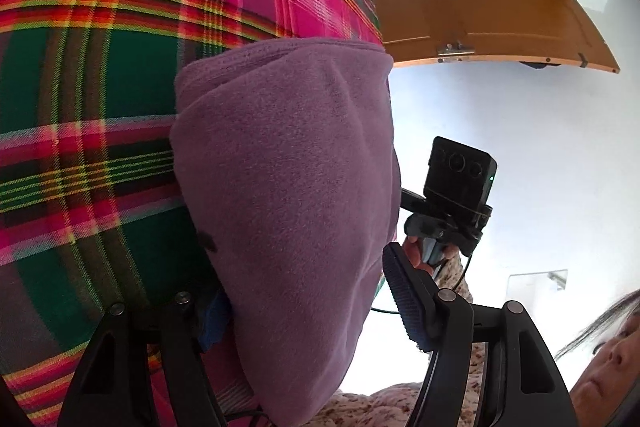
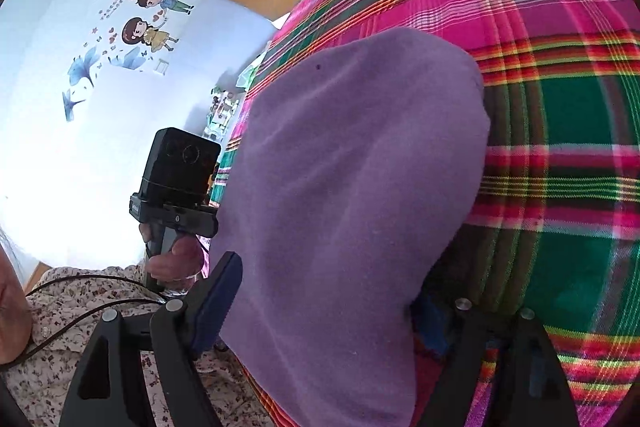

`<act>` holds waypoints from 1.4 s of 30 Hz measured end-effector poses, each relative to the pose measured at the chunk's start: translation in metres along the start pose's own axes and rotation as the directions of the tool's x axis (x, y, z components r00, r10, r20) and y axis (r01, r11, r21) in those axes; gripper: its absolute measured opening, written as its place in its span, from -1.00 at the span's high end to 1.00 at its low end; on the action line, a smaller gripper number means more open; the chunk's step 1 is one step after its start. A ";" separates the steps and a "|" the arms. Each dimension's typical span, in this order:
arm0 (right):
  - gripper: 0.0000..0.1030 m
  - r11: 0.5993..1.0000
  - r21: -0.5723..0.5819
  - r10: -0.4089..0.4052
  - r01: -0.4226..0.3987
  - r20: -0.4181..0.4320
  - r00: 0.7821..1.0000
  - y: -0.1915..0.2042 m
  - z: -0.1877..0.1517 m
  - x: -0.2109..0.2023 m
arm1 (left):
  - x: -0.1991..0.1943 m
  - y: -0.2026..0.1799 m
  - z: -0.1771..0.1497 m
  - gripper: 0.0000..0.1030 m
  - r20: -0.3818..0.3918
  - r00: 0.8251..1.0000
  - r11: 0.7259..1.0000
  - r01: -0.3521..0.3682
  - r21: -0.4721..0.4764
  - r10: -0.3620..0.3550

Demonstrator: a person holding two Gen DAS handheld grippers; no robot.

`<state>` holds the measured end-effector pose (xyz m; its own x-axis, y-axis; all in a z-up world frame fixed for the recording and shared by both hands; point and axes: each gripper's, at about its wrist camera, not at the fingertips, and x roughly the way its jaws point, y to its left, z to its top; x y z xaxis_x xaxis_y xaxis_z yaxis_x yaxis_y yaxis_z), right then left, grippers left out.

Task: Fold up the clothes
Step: 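Grasp the folded fleece sides with the left gripper while the right gripper grasps too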

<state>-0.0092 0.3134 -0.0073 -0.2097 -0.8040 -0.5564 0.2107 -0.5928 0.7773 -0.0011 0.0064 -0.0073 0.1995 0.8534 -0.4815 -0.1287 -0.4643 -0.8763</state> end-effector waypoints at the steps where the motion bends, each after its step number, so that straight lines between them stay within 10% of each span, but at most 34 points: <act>1: -0.50 1.000 0.001 0.000 0.000 0.002 1.000 0.000 -0.001 -0.001 | 0.001 -0.001 -0.001 -0.37 0.001 1.000 1.000 0.001 0.001 -0.001; 15: -0.45 0.999 -0.012 -0.050 0.051 0.058 0.997 0.006 -0.005 -0.004 | 0.001 0.005 -0.004 -0.07 0.017 1.000 0.999 -0.025 -0.030 0.025; 22: 0.34 0.996 0.069 -0.067 0.061 0.097 0.993 -0.013 -0.008 -0.012 | 0.007 0.004 0.002 0.12 0.026 0.999 0.998 -0.019 -0.057 0.020; 42: 0.51 0.995 0.031 -0.094 0.091 0.151 0.984 -0.009 -0.016 -0.012 | 0.026 -0.005 0.024 0.29 0.038 0.999 0.998 -0.018 -0.060 0.020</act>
<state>0.0063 0.3275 -0.0127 -0.3701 -0.7284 -0.5765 0.1615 -0.6616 0.7322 -0.0181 0.0365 -0.0147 0.1603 0.8522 -0.4980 -0.0739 -0.4927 -0.8670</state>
